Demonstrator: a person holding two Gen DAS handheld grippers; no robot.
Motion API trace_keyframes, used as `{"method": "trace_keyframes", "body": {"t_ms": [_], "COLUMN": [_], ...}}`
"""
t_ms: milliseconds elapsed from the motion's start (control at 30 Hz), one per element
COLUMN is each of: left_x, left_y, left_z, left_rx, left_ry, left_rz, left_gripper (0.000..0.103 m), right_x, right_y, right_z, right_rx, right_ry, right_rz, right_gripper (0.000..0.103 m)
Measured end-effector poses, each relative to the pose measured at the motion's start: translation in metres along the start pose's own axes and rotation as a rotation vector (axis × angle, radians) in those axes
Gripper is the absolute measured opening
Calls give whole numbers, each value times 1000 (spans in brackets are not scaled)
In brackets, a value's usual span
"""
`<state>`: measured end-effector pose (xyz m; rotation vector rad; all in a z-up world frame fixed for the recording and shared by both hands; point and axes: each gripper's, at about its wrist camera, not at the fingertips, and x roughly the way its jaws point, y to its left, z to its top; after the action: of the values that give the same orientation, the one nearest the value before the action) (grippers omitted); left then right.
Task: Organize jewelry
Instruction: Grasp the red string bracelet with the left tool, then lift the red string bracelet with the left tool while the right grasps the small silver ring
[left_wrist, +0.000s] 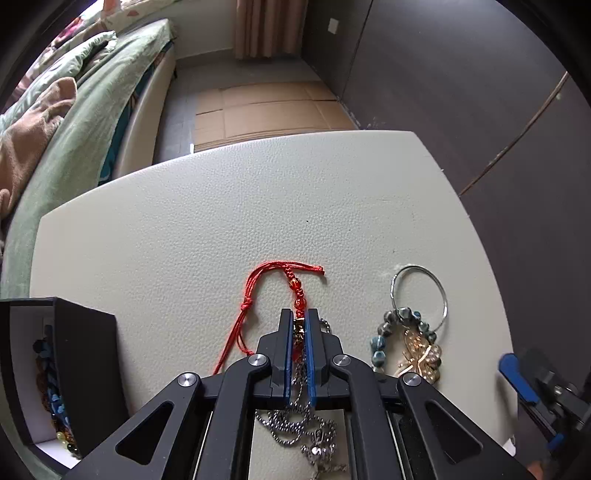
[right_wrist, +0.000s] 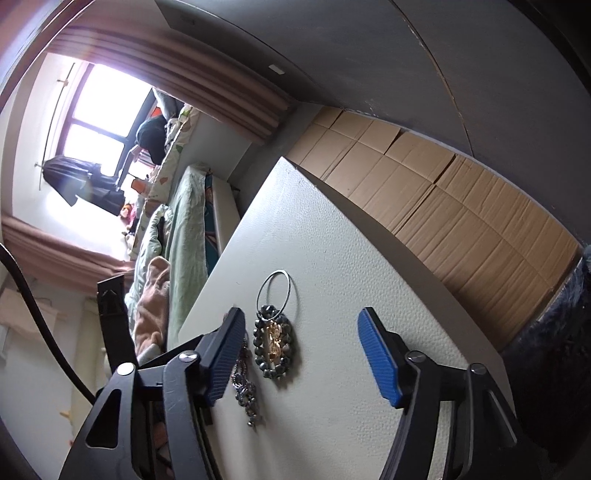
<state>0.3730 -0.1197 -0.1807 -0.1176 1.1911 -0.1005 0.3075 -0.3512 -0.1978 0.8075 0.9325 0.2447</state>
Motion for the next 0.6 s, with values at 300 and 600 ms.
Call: {"method": "trace_keyframes", "body": {"t_ms": [300, 600], "left_x": [-43, -87], "left_y": [18, 45], "left_z": [0, -2], "left_rx": [16, 18], "left_ry": [-52, -118], "left_rz": [-103, -170], "left_gripper": [6, 6], "right_x": [19, 44], "right_y": [9, 23], "right_z": [-4, -2], "right_rx": [-18, -12], "right_ry": [32, 79], "right_rz": [-20, -51], "right_gripper": [42, 35]}}
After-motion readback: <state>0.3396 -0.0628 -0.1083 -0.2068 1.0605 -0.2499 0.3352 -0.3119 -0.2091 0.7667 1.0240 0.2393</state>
